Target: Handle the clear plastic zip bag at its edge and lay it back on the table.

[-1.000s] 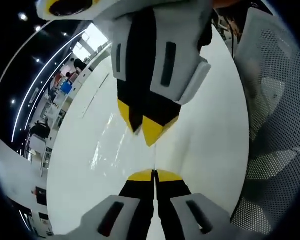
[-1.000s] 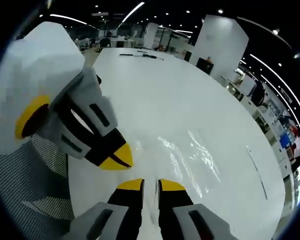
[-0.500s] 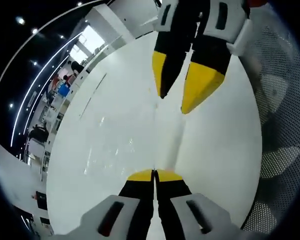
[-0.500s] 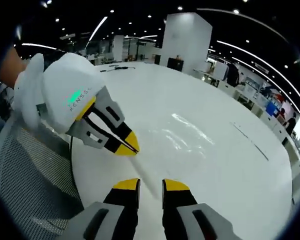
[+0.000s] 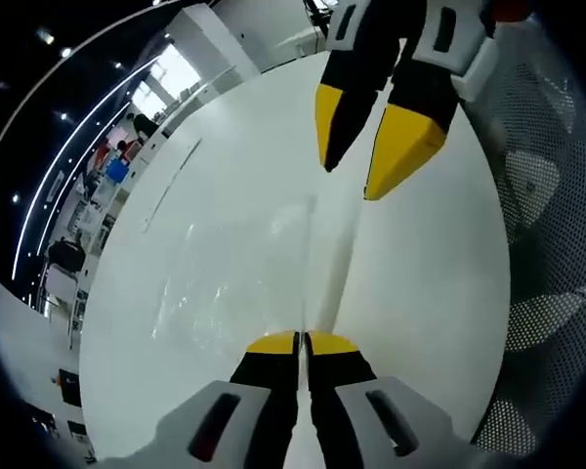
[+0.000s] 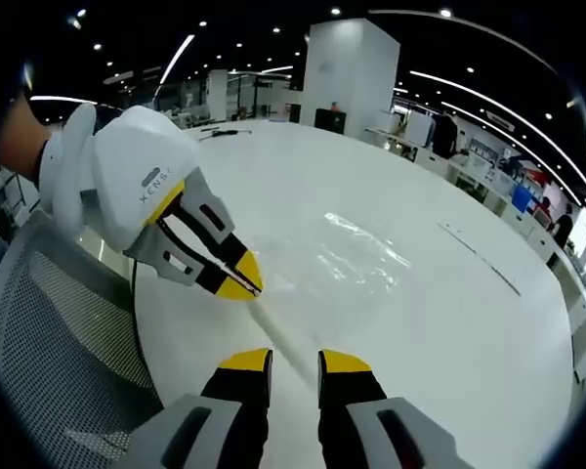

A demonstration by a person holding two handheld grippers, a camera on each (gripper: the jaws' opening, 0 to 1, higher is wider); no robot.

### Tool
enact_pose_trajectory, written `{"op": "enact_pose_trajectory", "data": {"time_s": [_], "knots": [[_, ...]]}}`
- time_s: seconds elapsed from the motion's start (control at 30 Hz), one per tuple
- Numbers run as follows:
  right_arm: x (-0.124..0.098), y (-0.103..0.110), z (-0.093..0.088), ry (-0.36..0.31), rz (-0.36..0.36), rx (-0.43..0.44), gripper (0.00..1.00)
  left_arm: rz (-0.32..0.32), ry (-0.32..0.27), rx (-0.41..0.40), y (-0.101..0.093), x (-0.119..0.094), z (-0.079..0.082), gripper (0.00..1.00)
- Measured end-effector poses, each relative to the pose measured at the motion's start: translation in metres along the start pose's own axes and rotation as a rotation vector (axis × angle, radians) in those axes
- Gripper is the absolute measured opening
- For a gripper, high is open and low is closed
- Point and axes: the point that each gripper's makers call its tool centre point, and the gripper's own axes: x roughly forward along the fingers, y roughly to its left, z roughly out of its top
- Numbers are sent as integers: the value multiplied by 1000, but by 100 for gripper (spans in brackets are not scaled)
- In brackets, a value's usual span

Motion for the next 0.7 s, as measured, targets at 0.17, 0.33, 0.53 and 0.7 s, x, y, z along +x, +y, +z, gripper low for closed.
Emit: {"op": "enact_pose_trajectory", "data": {"time_s": [0.17,0.33,0.53,0.7], "knots": [[2,1,1,-1,3,3,15,-21,-5,-18,-5,-2,0,8],[2,1,4,-4,3,4,15,-20,-9,-43,-5,-6,0,13],[5,-3,7,-21,8,29,17,-12,-42,-150,-7,-17,0,15],[6,-6,9,-35,2,48,20,-4,-63,-203,-7,-27,-6,16]]}}
